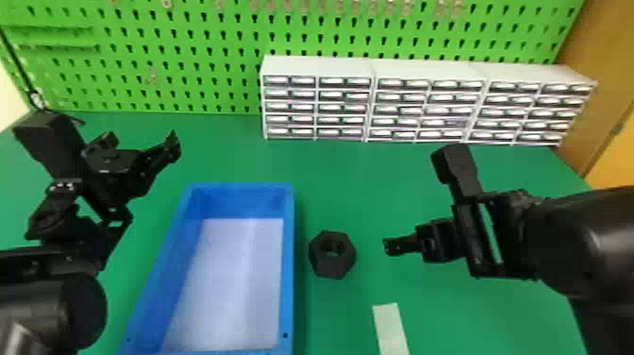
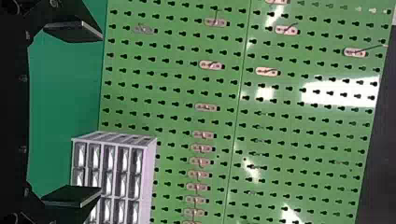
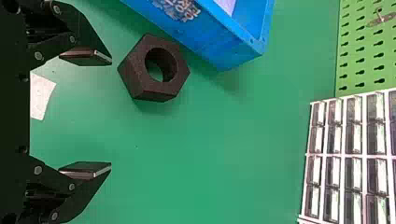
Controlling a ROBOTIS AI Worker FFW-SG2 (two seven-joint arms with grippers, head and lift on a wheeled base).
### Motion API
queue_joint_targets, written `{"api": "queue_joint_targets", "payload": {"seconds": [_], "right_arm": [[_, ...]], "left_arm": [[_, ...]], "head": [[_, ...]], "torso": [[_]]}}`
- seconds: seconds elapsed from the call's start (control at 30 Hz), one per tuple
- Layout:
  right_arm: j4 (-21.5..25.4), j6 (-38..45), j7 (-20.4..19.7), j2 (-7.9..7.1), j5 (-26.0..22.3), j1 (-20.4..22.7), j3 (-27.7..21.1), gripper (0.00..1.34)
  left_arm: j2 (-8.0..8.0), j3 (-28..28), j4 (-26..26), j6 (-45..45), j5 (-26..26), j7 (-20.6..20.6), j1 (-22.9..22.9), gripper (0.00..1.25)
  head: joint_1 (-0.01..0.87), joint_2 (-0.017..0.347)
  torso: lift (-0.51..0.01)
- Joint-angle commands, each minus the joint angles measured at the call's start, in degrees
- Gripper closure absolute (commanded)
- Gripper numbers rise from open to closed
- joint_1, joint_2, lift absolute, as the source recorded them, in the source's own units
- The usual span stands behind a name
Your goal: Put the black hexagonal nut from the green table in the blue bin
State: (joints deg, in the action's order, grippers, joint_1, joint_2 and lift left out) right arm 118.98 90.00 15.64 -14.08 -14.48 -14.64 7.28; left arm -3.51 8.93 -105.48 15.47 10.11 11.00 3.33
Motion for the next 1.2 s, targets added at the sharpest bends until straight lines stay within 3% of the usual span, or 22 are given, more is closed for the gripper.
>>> {"api": "queue_joint_targets", "payload": {"seconds": [0.0, 0.43, 0.8, 1.17], "right_arm": [[-1.91, 0.08, 0.00, 0.90, 1.56, -1.01, 1.16, 0.46], [-10.78, -6.85, 0.00, 2.13, 1.82, -2.68, 3.44, 0.46], [-19.40, -14.50, 0.09, 3.53, 3.23, -6.81, 5.73, 0.46], [-26.52, -19.25, 4.92, 4.76, 6.30, -9.27, 8.89, 0.46]], "left_arm": [[0.00, -0.06, 0.10, 0.00, 0.00, -0.02, 0.01, 0.13], [0.00, -0.06, 0.19, 0.00, 0.00, -0.02, 0.09, 0.13], [0.00, -0.06, 0.19, 0.00, 0.00, 0.07, 0.18, 0.13], [0.00, -0.15, 0.28, 0.00, 0.00, 0.07, 0.18, 0.13]], "head": [[0.692, 0.008], [0.692, 0.008], [0.692, 0.008], [0.692, 0.008]], "torso": [[-0.097], [-0.097], [-0.097], [-0.097]]}}
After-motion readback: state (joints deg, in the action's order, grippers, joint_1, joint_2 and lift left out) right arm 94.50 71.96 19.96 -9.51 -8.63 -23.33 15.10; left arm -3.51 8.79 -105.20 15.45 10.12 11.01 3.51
